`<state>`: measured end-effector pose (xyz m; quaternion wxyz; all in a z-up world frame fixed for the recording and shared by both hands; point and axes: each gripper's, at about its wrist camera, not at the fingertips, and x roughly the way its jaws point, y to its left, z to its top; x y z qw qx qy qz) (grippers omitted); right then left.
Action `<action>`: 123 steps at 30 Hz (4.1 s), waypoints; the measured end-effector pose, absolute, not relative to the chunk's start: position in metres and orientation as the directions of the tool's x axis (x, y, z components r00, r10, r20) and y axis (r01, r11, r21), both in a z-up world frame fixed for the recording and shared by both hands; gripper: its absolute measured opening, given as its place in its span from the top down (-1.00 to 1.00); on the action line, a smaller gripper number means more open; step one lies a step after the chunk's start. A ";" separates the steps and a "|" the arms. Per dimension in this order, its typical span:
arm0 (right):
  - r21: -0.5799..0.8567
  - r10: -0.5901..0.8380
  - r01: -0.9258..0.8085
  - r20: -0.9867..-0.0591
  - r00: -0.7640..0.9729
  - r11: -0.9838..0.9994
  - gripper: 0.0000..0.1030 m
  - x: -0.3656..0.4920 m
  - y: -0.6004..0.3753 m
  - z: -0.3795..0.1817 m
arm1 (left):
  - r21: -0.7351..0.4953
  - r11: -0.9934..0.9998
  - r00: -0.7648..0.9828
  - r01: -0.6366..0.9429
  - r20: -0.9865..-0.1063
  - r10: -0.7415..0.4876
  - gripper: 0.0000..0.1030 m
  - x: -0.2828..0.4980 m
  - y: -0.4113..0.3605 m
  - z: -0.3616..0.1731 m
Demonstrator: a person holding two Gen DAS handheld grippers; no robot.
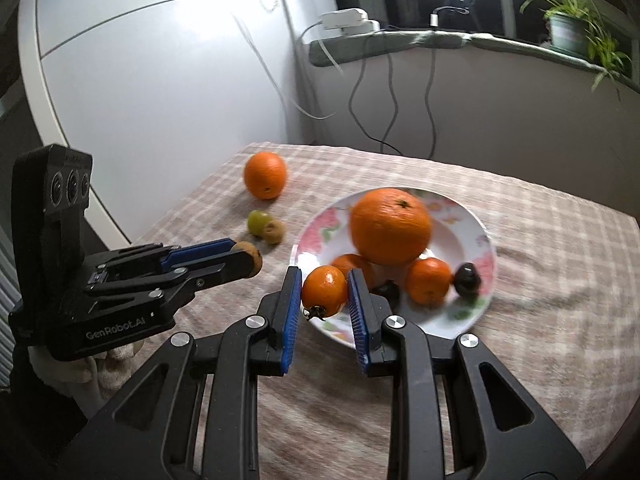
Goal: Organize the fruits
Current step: 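Carry the kiwi and small tangerine over the plate, then open both tools to set the kiwi and tangerine on the plate, then move both tools to the large orange lying on the table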
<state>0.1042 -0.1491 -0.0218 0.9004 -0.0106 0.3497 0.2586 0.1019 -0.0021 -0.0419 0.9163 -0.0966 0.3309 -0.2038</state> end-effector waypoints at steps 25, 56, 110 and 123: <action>0.195 0.416 -0.391 -0.657 0.629 0.899 0.53 0.129 -0.189 -0.047 | -0.255 0.892 0.656 0.372 -0.608 -0.447 0.55 0.117 -0.062 -0.048; 0.210 0.410 -0.368 -0.652 0.638 0.906 0.01 0.131 -0.195 -0.047 | -0.247 0.896 0.656 0.370 -0.614 -0.440 0.40 0.120 -0.064 -0.049; 0.329 0.496 -0.373 -0.529 0.689 0.868 -0.94 0.130 -0.182 0.008 | -0.296 0.940 0.758 0.171 -0.570 -0.317 -0.33 0.100 0.048 -0.041; 0.320 0.535 -0.445 -0.650 0.540 0.837 -0.99 0.181 -0.114 0.023 | -0.419 0.905 0.743 0.068 -0.585 -0.326 -0.46 0.132 0.109 -0.046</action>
